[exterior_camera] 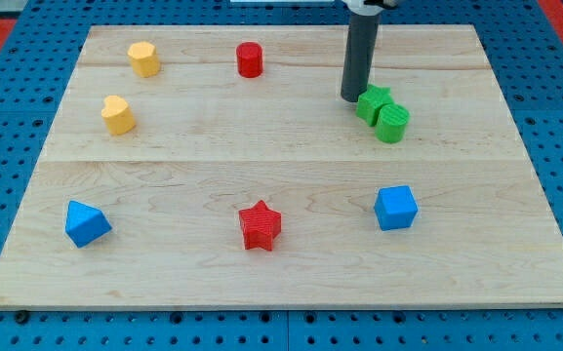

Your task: Move the arm to the center of the board

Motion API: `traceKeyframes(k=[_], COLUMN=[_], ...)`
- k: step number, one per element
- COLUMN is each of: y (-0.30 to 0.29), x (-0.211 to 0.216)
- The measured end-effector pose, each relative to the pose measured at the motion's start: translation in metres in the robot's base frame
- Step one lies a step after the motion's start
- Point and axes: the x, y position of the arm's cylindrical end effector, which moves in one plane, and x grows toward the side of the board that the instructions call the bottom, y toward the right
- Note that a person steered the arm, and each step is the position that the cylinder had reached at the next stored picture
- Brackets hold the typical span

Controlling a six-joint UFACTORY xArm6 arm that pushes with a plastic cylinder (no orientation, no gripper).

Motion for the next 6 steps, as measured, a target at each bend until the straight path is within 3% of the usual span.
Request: traceKeyframes(k=[2,3,5,6], y=[-0.016,-0.03,0.008,-0.014], x=[0.008,0.045,0.111,0.096])
